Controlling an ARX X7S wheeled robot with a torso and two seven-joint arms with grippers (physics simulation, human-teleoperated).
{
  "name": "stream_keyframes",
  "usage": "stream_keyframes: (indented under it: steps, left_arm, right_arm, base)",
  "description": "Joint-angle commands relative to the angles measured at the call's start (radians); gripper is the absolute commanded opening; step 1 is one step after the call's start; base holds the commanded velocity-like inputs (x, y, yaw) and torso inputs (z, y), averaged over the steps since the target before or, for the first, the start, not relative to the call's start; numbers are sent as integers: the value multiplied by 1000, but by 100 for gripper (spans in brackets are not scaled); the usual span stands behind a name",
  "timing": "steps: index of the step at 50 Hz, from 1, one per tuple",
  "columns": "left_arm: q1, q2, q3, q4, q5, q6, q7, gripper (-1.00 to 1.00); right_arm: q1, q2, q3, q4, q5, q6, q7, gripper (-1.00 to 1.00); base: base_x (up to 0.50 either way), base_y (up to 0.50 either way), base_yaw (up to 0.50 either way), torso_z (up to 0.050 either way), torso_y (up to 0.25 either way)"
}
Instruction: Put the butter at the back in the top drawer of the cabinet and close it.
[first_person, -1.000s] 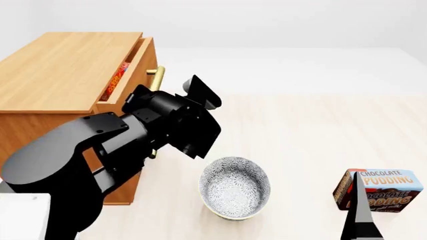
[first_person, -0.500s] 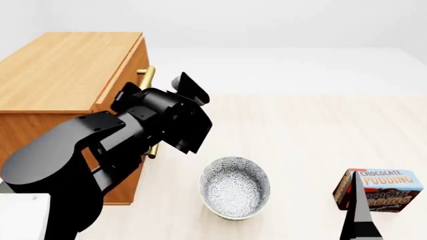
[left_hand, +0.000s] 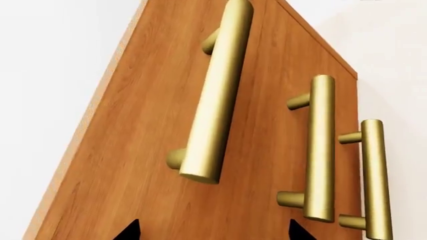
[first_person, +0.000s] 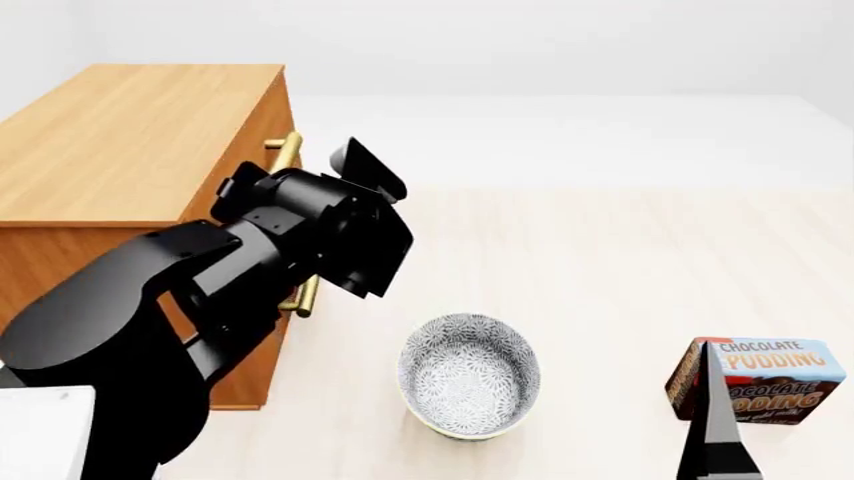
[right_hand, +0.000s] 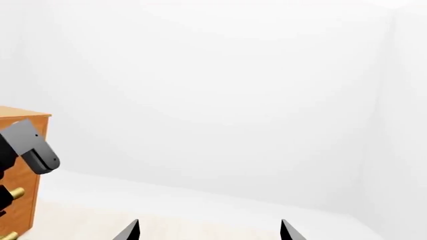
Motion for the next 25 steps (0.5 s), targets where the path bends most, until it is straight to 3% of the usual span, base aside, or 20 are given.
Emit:
stream_keyframes:
  steps: [1, 25]
  left_arm:
    - [7, 0, 67, -77, 19, -12, -13, 100]
    - [-11, 0, 65, -37, 23, -42, -55, 100]
  right_arm:
    - [7, 2, 0, 0, 4, -1, -6, 100]
    - [11, 2, 6, 0, 10, 2, -12, 100]
  base:
    - [0, 6, 7, 0, 0]
    - [3, 6, 7, 0, 0]
